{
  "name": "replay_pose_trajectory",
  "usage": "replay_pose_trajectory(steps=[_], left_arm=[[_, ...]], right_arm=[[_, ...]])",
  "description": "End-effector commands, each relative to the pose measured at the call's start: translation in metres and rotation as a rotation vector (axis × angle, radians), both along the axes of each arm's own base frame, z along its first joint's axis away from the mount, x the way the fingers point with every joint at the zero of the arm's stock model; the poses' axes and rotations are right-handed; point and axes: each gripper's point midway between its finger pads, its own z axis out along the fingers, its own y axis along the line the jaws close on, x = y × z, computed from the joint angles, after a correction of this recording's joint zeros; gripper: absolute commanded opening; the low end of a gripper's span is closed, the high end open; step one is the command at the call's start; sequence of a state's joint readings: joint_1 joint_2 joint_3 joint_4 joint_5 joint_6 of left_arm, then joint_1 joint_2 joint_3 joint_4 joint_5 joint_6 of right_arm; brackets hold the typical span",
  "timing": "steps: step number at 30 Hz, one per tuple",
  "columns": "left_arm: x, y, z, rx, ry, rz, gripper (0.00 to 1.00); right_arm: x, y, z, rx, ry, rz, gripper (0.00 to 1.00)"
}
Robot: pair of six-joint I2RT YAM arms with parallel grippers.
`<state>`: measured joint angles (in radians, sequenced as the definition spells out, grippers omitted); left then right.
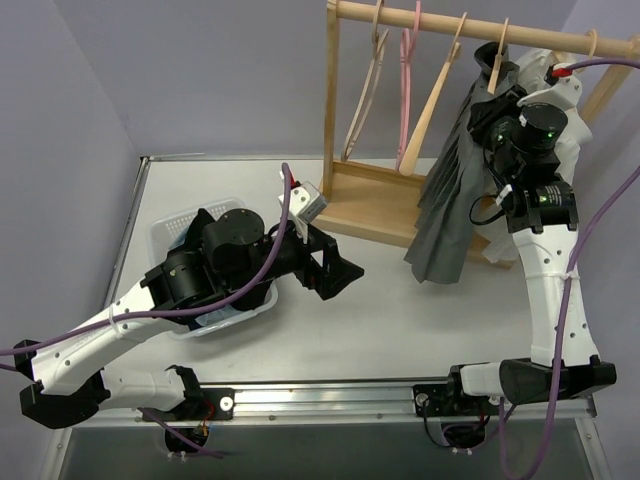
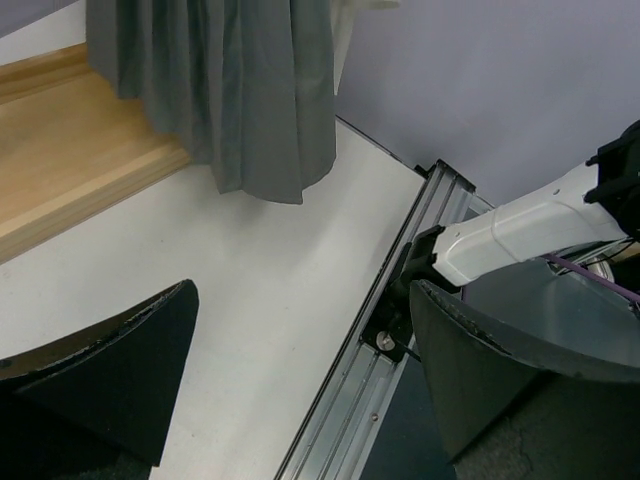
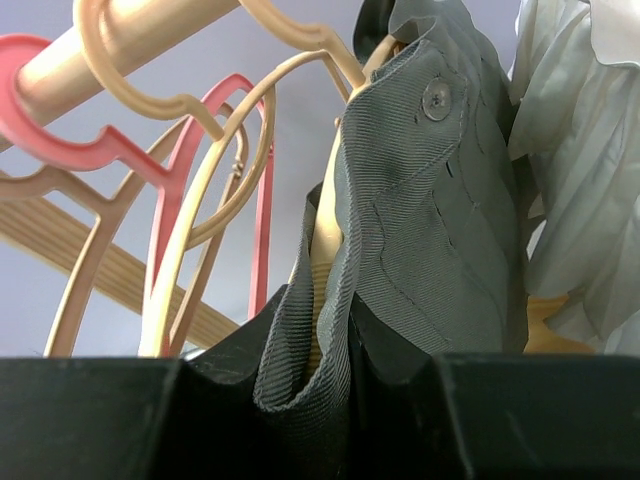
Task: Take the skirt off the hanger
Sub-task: Pick up the hanger from the clothesline.
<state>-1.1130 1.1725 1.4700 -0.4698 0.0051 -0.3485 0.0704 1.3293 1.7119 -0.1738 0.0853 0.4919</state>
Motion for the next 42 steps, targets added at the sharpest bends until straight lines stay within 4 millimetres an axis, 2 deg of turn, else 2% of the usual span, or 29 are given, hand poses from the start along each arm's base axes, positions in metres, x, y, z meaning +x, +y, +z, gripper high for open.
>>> replay_pose_trajectory(steps=[1,6,12,19,28,29,30,32,35,42], left_arm=[[-0.008,-0.003,0.021,-0.076,-0.031,-0.040,0.96],[-0.007,-0.005,0.021,-0.073,-0.037,-0.044,0.96],[-0.007,-0.009,0.019,-0.076,-0.024,-0.050,0.96],[-0.008,-0.012,0.028,-0.081,-0.033,-0.057,0.96],[-0.008,-0.016,0.024,-0.075,-0.026,-0.056,0.97],[-0.009,-0.017,0.023,-0.071,-0.024,-0.059,0.97],[-0.009,-0.017,0.023,-0.069,-0.023,-0.059,0.97],[-0.010,-0.018,0.024,-0.072,-0.024,-0.065,0.97],[-0.013,-0.015,0.025,-0.076,-0.024,-0.068,0.97],[-0.015,-0.008,0.024,-0.071,-0.031,-0.055,0.97]], right_arm=[[-0.033,-0.002,0.081,0.003,-0.280,0.020,0.00],[-0.050,-0.001,0.094,-0.020,-0.321,0.028,0.00],[-0.061,0.001,0.102,-0.009,-0.330,0.041,0.00],[-0.073,0.003,0.093,-0.012,-0.328,0.059,0.00],[-0.086,0.010,0.090,-0.031,-0.331,0.103,0.00],[-0.086,0.008,0.089,-0.032,-0.329,0.093,0.00],[-0.079,0.005,0.078,-0.036,-0.285,0.072,0.00],[-0.073,0.004,0.078,-0.048,-0.280,0.069,0.00],[-0.054,0.005,0.072,-0.049,-0.257,0.068,0.00],[-0.031,0.001,0.083,-0.053,-0.266,0.062,0.00]])
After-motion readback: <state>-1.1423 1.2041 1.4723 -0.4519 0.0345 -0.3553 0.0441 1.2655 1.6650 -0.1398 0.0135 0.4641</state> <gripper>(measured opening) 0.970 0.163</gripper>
